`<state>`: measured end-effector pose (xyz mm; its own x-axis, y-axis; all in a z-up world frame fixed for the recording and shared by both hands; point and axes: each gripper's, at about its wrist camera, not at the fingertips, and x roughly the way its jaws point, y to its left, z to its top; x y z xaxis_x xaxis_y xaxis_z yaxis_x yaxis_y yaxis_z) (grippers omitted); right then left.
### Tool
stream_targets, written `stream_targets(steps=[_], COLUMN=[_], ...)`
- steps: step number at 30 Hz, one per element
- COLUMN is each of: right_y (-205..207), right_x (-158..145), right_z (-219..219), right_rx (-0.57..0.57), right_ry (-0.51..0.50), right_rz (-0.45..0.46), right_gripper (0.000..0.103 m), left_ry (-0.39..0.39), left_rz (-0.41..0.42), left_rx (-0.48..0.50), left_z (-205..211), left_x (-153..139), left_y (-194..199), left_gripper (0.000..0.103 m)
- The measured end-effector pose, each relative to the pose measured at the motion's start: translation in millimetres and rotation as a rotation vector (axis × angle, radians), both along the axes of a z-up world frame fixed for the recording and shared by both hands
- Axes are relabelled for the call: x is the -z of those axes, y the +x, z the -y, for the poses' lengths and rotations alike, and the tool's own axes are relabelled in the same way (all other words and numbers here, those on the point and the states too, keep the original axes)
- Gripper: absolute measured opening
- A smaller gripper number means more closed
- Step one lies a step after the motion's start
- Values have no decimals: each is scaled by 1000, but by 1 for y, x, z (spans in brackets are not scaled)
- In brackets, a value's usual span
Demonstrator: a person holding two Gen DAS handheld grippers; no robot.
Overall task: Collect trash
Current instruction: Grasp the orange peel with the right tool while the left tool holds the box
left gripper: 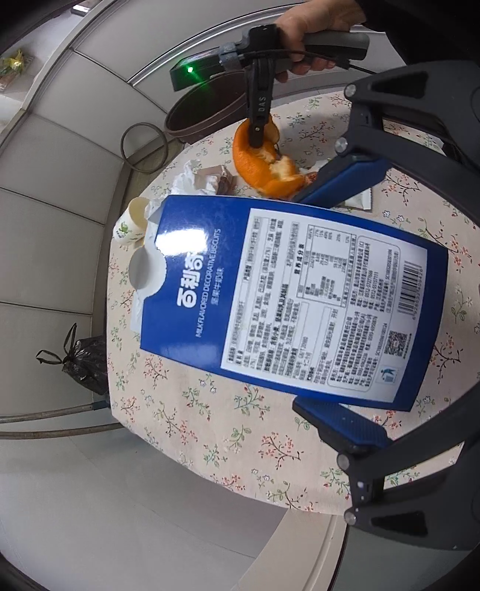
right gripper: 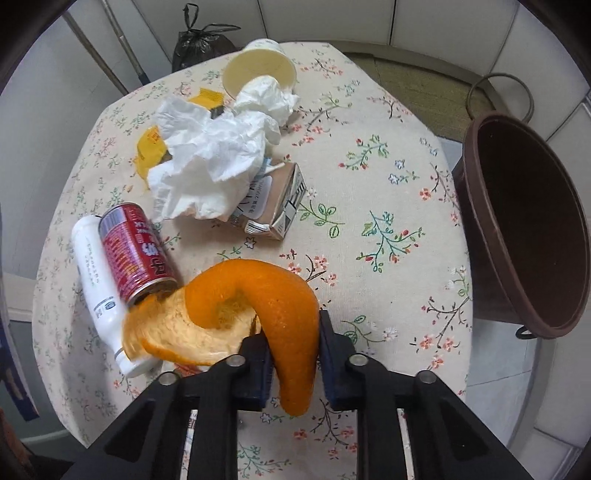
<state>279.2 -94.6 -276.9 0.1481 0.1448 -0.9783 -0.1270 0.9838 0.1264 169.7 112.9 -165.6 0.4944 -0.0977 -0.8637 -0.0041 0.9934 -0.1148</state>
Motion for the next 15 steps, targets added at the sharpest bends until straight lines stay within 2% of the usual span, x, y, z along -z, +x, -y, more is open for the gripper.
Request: stream_targets(steps=[10, 15], right_y=[-24, -33], right_x=[-69, -107], right_z=[-1, 14], right_rx=[-45, -25], right_ry=[66, 91], right_rz=[160, 250], right_gripper=[15, 14], left_ry=[22, 38], left_rz=[87, 132], left_rx=[-4, 7], left_z=[18, 36], left_x=[-20, -33], left_y=[-5, -4], left_gripper=[97, 98])
